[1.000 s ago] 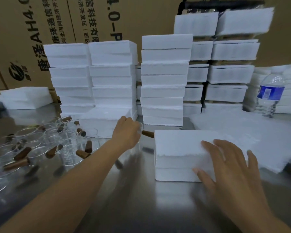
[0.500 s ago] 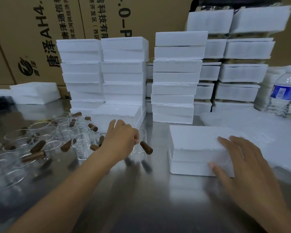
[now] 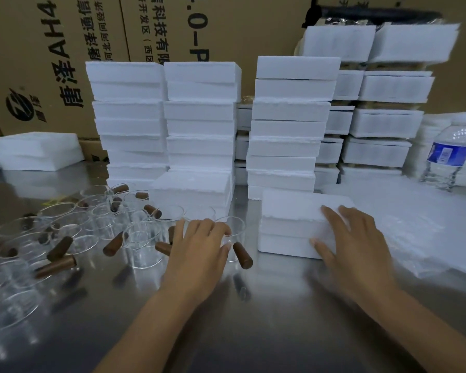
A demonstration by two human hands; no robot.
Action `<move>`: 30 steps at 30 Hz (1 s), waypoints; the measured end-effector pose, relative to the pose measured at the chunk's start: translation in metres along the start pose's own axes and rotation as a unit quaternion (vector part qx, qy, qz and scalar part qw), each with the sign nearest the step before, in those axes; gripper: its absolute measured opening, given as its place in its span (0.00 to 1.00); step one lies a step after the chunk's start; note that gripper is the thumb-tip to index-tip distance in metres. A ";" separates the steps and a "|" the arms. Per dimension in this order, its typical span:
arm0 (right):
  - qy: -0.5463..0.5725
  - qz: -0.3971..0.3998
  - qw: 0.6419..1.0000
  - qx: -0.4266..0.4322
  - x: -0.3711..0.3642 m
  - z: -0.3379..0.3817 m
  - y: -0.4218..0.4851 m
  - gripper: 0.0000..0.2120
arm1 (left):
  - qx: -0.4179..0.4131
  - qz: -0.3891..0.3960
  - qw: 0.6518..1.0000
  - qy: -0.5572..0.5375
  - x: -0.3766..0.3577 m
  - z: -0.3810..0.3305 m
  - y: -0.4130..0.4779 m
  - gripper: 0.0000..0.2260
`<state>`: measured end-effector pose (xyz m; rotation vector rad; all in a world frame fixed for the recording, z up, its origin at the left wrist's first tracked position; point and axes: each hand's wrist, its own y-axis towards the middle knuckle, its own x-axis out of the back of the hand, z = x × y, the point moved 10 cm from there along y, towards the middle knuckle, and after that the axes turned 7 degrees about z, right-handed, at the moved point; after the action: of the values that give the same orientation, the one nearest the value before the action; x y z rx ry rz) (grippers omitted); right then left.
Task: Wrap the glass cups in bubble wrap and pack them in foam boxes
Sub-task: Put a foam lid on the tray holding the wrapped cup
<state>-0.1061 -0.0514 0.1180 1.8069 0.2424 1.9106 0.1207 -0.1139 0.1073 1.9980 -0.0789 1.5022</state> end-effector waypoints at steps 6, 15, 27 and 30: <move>-0.048 0.060 0.997 -0.011 -0.026 0.022 0.052 0.28 | -0.023 0.006 0.999 -0.037 -0.006 -0.005 -0.001 0.18; -0.114 0.073 0.991 -0.013 -0.042 0.036 0.100 0.22 | -0.027 0.015 0.998 -0.053 -0.011 -0.003 0.002 0.25; 0.226 -0.080 0.966 0.096 -0.008 0.102 0.087 0.21 | -0.018 0.022 0.997 -0.070 -0.007 -0.006 0.003 0.30; 0.393 0.047 0.917 0.048 -0.028 0.139 0.108 0.12 | -0.018 0.026 0.998 -0.060 -0.007 -0.006 0.004 0.29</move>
<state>0.0041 -0.1855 0.1572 1.0132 0.5275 2.6492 0.1109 -0.1165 0.1039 2.0697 -0.2079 1.4004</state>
